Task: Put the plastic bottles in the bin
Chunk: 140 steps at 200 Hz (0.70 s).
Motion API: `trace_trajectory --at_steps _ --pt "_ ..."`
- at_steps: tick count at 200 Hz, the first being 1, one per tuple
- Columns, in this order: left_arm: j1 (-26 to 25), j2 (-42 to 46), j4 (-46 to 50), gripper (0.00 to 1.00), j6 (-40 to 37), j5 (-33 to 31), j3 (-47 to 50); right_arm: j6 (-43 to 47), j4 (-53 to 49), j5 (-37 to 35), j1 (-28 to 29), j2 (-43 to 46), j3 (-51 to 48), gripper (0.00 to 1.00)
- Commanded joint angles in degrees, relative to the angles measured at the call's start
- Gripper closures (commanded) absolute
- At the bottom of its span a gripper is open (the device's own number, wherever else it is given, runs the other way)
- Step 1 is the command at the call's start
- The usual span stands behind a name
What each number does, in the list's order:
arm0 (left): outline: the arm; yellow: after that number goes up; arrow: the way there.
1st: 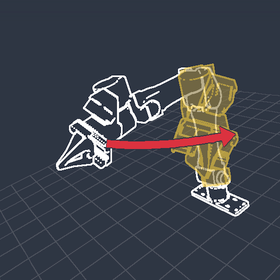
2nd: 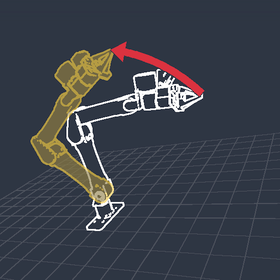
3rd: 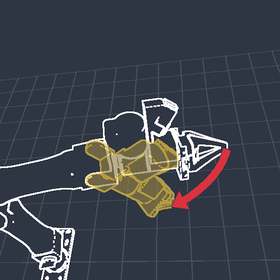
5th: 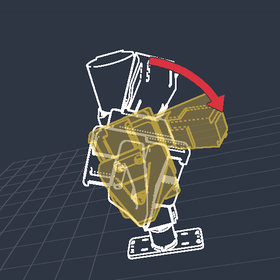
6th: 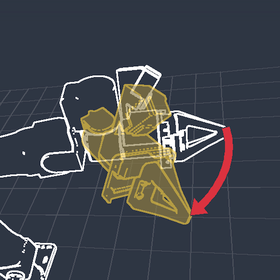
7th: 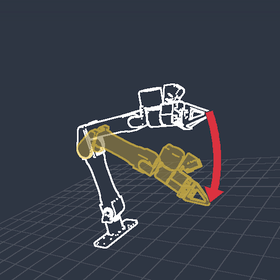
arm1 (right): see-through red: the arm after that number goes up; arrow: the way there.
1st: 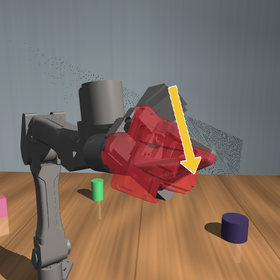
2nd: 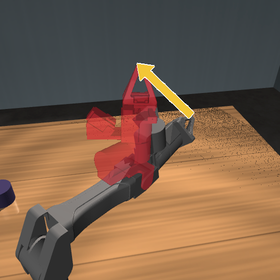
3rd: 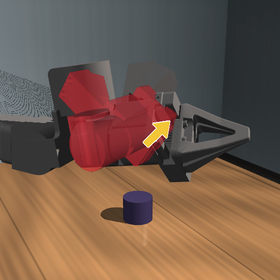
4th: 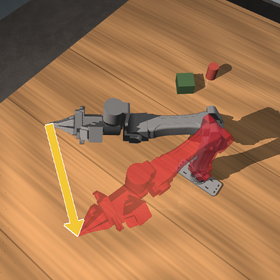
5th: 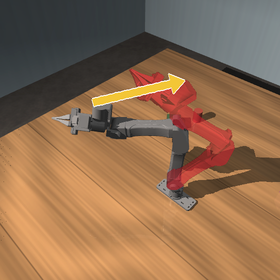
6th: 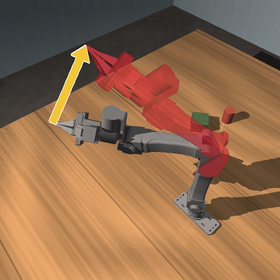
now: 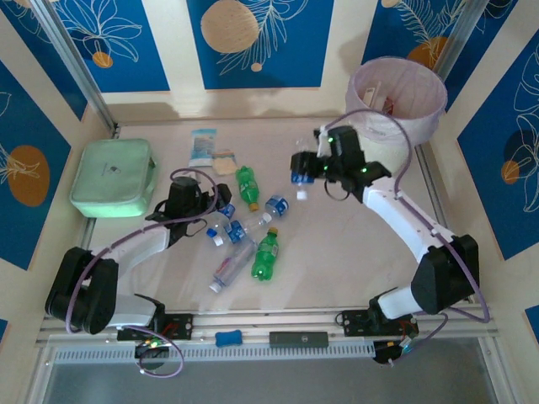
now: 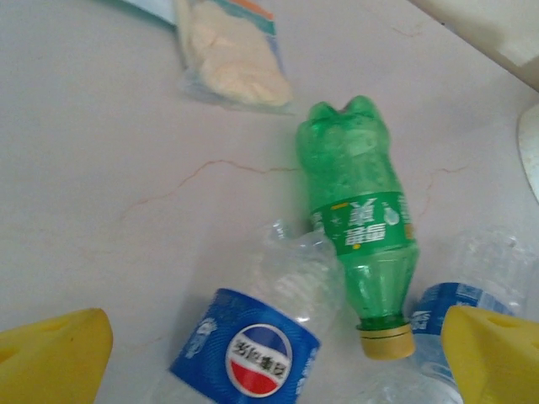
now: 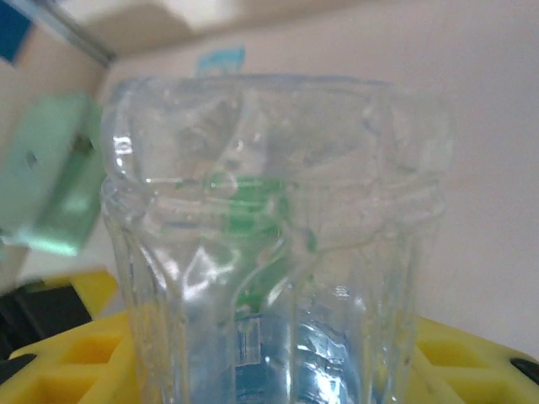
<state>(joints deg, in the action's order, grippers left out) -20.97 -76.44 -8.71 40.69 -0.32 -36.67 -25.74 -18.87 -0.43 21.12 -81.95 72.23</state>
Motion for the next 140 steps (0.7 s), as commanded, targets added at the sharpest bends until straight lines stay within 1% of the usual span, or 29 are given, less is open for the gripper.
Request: trace_trajectory --at_steps 1,22,49,76,94,121,140 --pt "1.1 2.1 -1.6 0.0 2.0 -0.9 1.2 3.1 2.6 3.3 -4.4 -1.3 7.6 0.55" --pt "1.3 2.8 -1.2 0.0 1.7 -1.2 1.3 3.7 1.9 3.4 -8.7 -3.4 14.6 0.55" --pt "1.4 2.8 -1.3 0.0 1.9 -1.2 1.6 4.6 4.3 3.2 -13.3 -5.5 21.0 0.55" --pt "1.4 2.8 -1.5 0.0 2.5 -0.9 1.9 5.5 5.0 0.7 -17.5 -8.3 27.8 0.55" --pt "1.5 3.0 -1.4 0.0 2.6 -0.9 1.9 6.8 5.2 -2.9 -19.7 -10.9 31.3 0.56" --pt "1.4 3.5 -1.2 0.0 2.5 -0.7 1.8 9.3 4.1 -11.7 -22.0 -16.0 36.1 0.56" --pt "1.5 4.1 -0.4 0.0 2.1 -1.1 1.6 9.3 2.1 -14.5 -24.1 -20.1 39.7 0.56"
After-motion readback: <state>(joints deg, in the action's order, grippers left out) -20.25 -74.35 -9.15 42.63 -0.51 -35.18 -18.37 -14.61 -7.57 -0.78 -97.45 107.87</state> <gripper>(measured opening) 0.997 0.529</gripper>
